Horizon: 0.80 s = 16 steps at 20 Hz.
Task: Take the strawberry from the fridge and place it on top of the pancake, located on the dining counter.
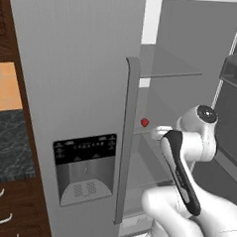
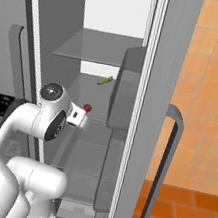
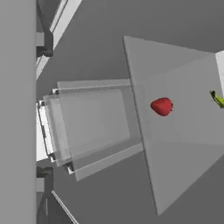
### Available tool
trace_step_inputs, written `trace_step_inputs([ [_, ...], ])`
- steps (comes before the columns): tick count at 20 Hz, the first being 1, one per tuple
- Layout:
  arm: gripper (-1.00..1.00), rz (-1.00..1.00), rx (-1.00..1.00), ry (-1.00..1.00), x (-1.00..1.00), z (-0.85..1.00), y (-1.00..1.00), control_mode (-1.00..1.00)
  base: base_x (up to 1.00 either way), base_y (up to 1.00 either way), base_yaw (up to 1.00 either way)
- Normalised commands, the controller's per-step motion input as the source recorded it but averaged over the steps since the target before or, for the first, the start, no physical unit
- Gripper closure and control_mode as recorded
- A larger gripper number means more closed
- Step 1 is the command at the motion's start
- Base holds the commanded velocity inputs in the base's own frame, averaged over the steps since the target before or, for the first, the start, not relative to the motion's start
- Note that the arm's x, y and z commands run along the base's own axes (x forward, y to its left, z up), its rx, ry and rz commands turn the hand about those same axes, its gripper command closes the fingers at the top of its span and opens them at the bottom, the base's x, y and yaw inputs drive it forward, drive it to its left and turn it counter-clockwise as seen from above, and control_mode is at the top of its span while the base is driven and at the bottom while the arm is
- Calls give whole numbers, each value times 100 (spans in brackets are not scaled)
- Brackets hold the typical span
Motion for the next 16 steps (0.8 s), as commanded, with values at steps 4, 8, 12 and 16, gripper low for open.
trace_step_inputs([
  [4, -100, 2, 11, 2, 98, 0, 0, -100, 0, 0, 0],
  [8, -100, 0, 2, 0, 81, 0, 5, -100, 0, 0, 0],
  [12, -100, 0, 1, 9, 88, -1, 2, -100, 0, 0, 0],
  [16, -100, 0, 1, 21, 43, 0, -7, -100, 0, 0, 0],
])
